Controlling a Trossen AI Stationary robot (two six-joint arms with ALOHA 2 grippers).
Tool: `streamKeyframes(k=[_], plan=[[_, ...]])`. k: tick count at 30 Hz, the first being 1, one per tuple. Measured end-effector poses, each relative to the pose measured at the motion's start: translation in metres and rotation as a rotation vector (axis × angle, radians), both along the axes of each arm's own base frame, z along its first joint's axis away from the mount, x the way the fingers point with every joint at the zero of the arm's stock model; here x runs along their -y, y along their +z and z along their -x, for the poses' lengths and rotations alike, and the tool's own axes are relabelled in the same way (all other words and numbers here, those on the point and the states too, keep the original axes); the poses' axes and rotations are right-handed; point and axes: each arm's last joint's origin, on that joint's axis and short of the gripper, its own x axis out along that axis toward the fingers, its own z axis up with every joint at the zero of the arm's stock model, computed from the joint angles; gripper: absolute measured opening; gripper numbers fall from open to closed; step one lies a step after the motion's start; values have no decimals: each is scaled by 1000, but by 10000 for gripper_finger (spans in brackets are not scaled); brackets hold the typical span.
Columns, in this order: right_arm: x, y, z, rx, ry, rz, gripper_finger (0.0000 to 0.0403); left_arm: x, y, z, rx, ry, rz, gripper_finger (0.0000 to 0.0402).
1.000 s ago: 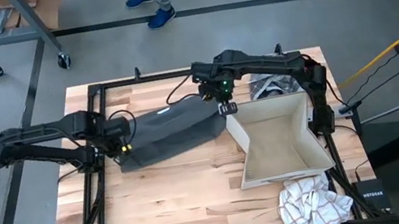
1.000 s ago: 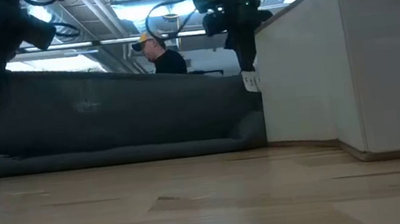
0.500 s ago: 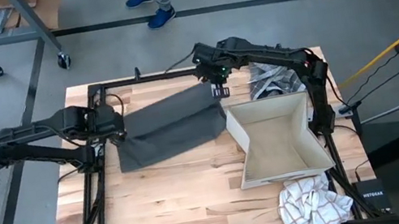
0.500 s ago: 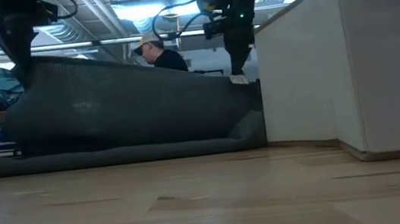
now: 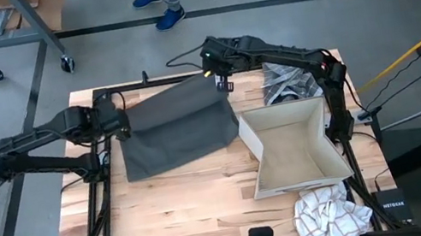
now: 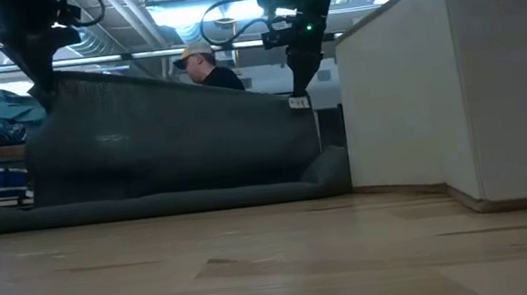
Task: Fold towel
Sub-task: Fold the gray towel
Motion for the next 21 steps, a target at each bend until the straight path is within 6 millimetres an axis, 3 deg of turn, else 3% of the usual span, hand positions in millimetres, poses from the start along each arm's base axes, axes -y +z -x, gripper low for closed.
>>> streamKeyframes(k=[12,21], plan=[[-19,-12,18,-122,92,-386,5,5,-4,-3,57,-58,253,0],[-39,-13,16,-148,139,-503,5,10,-30,-10,72,-97,417,0]])
